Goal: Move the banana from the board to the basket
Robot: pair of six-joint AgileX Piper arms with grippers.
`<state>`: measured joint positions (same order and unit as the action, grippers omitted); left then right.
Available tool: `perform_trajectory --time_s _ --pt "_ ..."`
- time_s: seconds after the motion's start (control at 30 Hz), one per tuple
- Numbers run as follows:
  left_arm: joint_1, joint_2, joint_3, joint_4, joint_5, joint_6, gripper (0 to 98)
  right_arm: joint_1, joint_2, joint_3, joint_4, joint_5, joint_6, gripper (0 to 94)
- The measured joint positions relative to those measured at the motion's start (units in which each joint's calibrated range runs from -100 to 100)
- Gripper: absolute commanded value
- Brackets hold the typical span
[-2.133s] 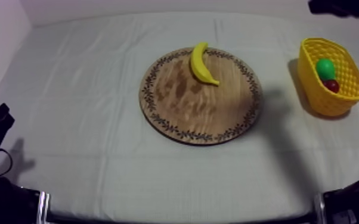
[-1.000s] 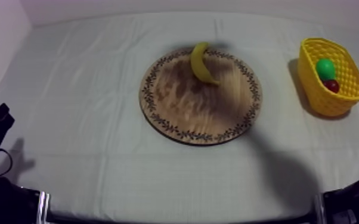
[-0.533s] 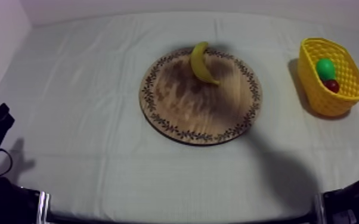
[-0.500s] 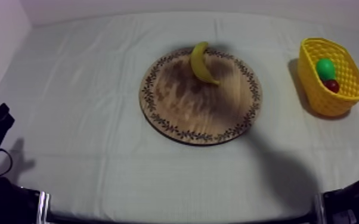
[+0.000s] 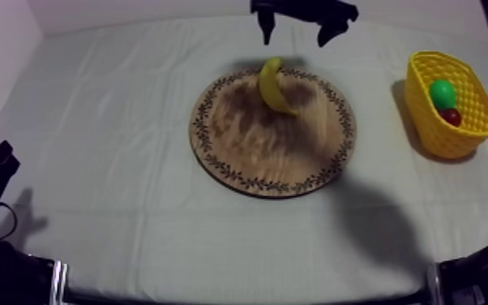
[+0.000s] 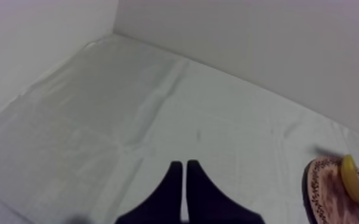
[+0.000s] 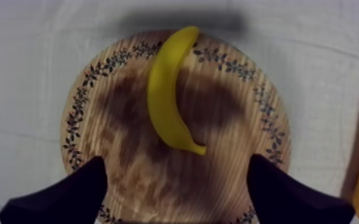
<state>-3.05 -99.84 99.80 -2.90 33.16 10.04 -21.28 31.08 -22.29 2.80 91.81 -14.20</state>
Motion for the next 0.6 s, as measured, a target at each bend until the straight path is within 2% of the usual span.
perform_trajectory --time_s 0.6 --pt "0.00 0.00 0.00 0.00 0.00 0.00 0.1 -0.88 17.80 -8.61 -0.18 -3.42 2.03 68.5"
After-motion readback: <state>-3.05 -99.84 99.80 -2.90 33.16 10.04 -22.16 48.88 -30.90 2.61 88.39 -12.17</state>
